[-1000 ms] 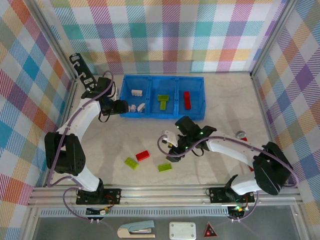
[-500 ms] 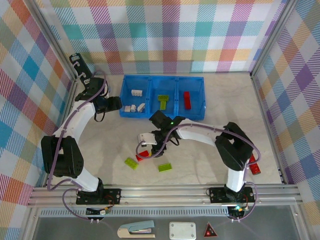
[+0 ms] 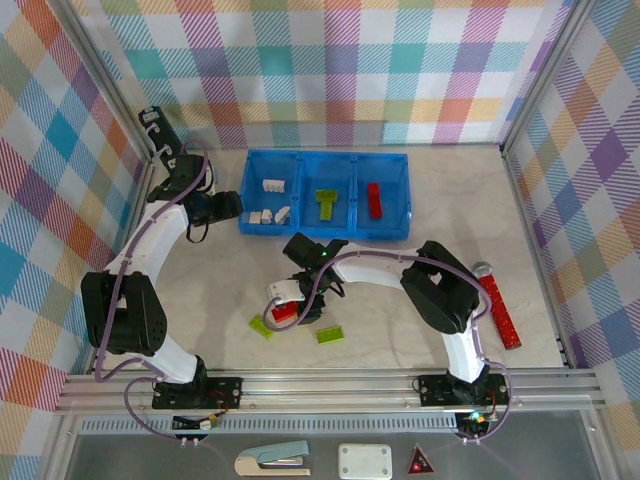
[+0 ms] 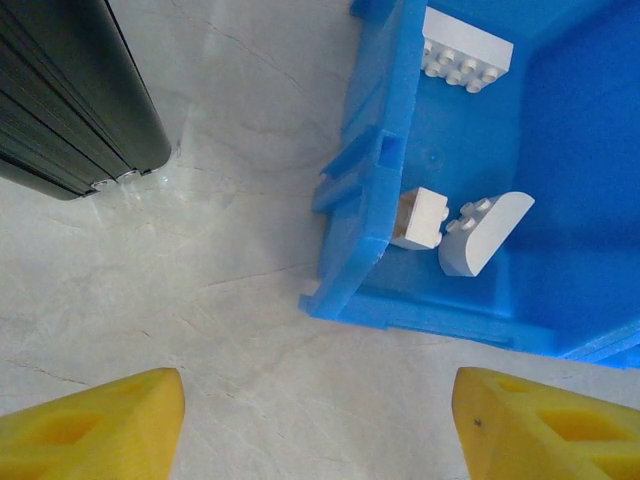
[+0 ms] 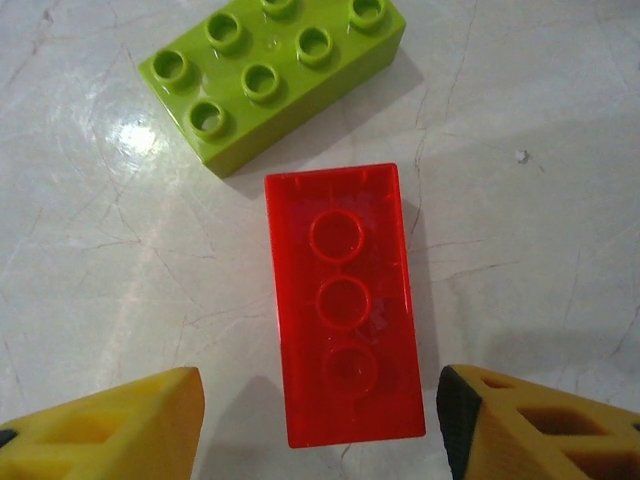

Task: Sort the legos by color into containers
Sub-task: Pick up the lego from the bottom-center of the table.

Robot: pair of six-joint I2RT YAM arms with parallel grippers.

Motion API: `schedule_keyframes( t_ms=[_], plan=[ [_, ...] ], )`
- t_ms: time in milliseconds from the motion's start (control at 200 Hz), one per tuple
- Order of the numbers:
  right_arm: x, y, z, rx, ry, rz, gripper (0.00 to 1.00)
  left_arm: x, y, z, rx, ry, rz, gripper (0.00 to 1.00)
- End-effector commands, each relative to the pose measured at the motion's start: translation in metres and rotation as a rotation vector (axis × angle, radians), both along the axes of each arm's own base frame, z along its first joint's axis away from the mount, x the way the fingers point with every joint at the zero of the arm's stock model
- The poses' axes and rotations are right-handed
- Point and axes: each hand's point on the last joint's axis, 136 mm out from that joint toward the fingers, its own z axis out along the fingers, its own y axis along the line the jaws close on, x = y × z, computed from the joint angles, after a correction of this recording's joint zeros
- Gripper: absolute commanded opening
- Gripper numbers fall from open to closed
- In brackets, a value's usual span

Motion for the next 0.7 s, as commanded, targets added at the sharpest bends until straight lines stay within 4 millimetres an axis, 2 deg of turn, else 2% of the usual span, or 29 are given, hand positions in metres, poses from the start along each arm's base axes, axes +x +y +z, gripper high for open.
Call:
schedule_keyframes(
  t_ms=[0,355,695],
  plan=[
    [-0.003,0.004,-0.005,-0.013,0.002,0.033,0.63,-0.001,0.004,0.001,-0.024,-0.005,0.018,0.71],
    [-0.005,0.010,-0.015,-0.026,0.008,0.040,0.56,-0.001,0.002,-0.001,-0.043,0.003,0.013,0.70],
    [-0.006,0.010,-0.014,-0.030,0.000,0.041,0.47,0.000,0.002,-0.001,-0.051,0.005,0.015,0.70]
  ],
)
